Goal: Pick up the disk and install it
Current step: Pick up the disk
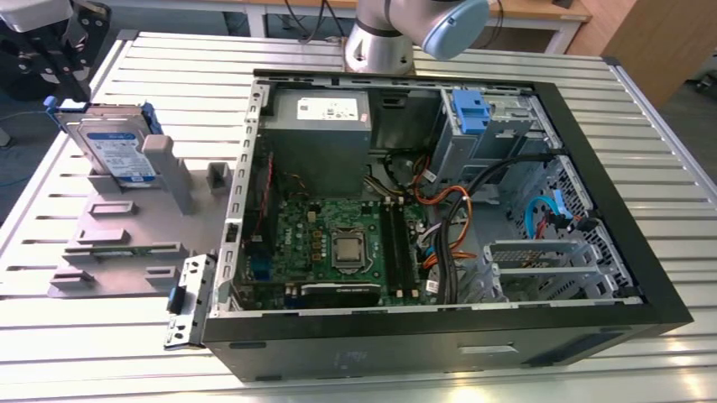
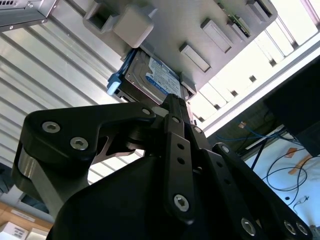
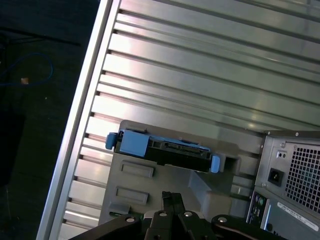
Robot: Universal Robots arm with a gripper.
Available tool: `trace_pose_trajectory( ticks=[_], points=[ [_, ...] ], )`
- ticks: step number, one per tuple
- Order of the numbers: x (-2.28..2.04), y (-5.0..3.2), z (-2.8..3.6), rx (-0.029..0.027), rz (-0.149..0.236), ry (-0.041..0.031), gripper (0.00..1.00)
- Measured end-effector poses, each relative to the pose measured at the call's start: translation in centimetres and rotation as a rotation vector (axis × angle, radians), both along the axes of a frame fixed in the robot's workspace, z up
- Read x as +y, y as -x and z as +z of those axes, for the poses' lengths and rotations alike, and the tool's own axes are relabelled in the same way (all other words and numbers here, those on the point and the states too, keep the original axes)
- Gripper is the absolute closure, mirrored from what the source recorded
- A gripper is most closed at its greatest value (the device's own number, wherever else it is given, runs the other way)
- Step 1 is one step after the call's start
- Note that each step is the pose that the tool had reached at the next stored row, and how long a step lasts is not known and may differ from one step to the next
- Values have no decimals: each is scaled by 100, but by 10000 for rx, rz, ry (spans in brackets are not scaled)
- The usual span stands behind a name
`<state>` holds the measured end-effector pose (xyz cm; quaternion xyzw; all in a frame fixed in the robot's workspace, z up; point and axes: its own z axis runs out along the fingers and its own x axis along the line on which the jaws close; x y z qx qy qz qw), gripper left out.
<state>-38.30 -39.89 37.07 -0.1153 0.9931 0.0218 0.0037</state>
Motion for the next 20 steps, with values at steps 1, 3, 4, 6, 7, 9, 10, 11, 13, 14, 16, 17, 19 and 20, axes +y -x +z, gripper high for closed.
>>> trace_pose_trajectory(
  ticks=[1,3,4,6,7,9,10,11,13,14,16,17,19,20],
  points=[
    [0,0,0,0,6,0,89],
    [0,0,0,0,18,0,89],
    [0,0,0,0,24,0,89],
    [0,0,0,0,34,0,89],
    [0,0,0,0,40,0,89],
    [0,0,0,0,52,0,89],
    [0,0,0,0,58,0,89],
    [0,0,0,0,64,0,89],
    [0,0,0,0,74,0,89],
    [0,0,0,0,80,0,89],
    [0,0,0,0,91,0,89],
    [0,0,0,0,96,0,89],
    [0,0,0,0,107,0,89],
    [0,0,0,0,112,0,89]
  ],
)
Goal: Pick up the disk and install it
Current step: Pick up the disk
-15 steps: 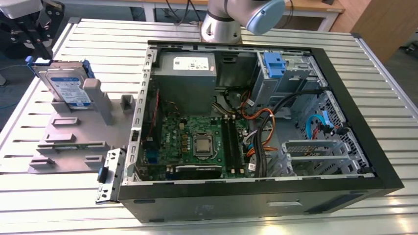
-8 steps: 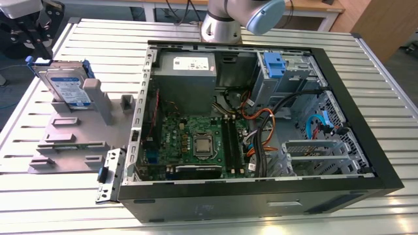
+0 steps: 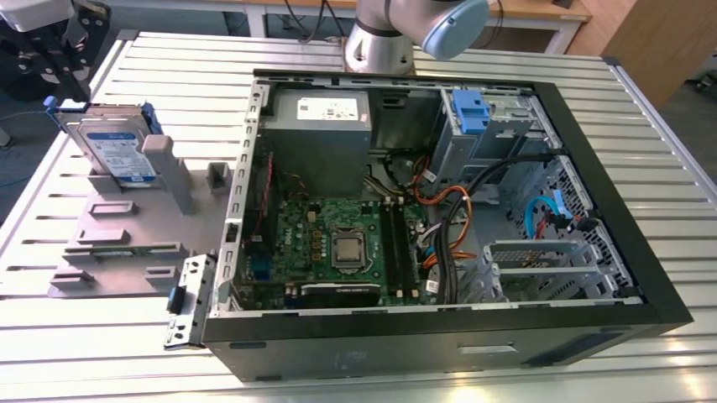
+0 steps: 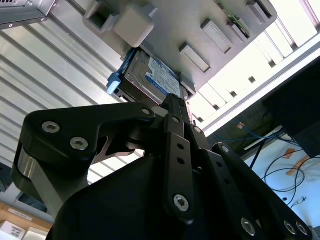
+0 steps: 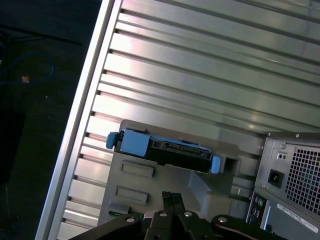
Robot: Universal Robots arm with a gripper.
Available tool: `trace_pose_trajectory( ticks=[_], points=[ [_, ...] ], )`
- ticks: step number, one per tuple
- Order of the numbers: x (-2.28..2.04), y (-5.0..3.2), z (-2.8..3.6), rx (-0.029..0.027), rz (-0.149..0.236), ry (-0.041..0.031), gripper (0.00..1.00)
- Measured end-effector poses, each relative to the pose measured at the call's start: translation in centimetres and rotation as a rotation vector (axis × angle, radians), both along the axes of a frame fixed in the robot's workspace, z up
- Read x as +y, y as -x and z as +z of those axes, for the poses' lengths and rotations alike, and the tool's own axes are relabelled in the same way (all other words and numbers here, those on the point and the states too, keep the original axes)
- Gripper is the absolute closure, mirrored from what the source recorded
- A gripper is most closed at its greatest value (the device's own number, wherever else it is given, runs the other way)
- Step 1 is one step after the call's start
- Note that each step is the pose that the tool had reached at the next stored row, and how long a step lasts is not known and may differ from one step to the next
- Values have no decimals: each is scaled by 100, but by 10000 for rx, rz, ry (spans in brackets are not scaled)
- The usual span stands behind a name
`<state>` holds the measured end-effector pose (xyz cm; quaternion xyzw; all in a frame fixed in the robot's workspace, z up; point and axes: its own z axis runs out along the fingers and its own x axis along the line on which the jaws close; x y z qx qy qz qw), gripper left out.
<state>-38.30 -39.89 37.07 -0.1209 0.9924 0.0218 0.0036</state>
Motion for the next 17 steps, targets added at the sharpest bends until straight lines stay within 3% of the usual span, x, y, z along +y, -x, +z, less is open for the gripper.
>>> trace_pose_trajectory(
  ticks=[17],
  points=[
    [0,0,0,0,91,0,89]
  ],
)
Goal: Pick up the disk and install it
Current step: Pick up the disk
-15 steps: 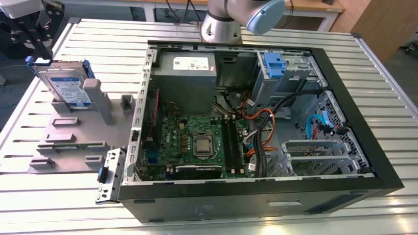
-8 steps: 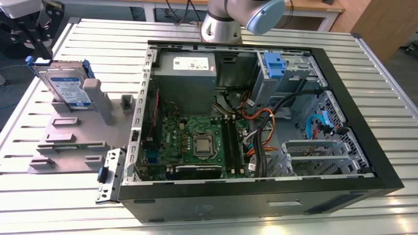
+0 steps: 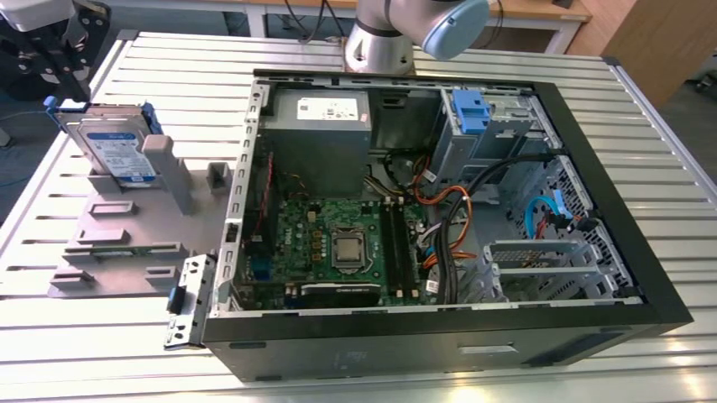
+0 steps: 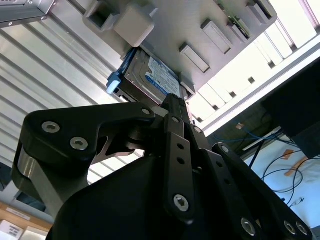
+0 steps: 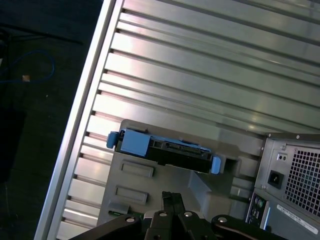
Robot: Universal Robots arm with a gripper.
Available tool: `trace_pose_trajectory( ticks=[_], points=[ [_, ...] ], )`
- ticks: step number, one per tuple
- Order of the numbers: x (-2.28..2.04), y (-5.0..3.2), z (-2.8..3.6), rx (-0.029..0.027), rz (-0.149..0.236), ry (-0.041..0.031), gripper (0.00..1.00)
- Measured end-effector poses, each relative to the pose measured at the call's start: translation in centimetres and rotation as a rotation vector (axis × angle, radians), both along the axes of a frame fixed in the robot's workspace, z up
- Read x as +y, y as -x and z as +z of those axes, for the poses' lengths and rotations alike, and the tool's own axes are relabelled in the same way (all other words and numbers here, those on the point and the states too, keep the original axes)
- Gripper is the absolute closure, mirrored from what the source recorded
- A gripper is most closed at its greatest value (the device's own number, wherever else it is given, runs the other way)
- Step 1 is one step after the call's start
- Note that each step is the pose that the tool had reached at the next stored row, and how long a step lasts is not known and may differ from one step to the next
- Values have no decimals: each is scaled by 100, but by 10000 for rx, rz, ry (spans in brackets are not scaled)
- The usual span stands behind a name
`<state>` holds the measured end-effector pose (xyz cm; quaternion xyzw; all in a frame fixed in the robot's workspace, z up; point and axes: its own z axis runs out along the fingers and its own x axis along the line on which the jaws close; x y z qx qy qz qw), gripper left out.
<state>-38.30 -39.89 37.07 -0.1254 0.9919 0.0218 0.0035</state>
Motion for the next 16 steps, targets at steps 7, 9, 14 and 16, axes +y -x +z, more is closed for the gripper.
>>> trace_pose_trajectory(
  ticks=[7,9,14,16],
  points=[
    [0,0,0,0,36,0,89],
    [0,0,0,0,46,0,89],
    [0,0,0,0,72,0,89],
    [0,0,0,0,82,0,89]
  ],
)
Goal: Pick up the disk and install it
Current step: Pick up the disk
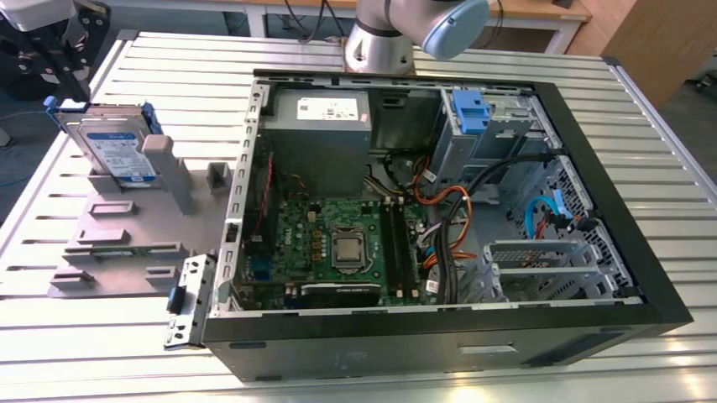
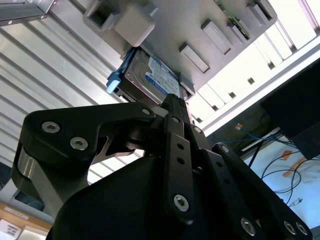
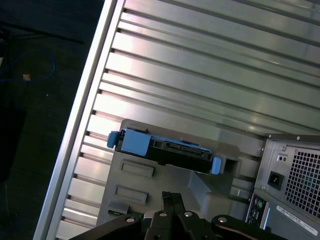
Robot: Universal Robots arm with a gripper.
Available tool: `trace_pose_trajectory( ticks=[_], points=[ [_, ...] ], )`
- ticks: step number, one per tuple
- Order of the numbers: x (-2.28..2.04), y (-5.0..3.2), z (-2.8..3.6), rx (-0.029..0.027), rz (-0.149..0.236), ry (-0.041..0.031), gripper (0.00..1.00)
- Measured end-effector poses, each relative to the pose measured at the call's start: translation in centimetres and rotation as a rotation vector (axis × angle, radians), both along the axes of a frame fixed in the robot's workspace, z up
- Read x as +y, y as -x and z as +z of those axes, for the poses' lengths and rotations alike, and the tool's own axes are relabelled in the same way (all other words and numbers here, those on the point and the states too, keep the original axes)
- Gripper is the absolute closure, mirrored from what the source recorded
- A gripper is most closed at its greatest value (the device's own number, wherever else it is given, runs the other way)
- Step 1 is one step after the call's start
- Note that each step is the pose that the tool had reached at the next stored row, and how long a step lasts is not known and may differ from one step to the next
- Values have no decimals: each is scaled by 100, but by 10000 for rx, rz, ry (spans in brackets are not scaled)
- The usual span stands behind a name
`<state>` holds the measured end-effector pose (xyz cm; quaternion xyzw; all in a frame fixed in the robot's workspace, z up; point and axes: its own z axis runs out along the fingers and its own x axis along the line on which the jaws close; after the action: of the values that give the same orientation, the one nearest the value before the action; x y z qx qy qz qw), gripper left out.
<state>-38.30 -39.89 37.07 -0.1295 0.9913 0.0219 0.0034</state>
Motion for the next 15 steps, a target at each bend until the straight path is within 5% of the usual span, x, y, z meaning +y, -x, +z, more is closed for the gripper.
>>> trace_pose_trajectory(
  ticks=[15],
  points=[
    [0,0,0,0,80,0,89]
  ],
)
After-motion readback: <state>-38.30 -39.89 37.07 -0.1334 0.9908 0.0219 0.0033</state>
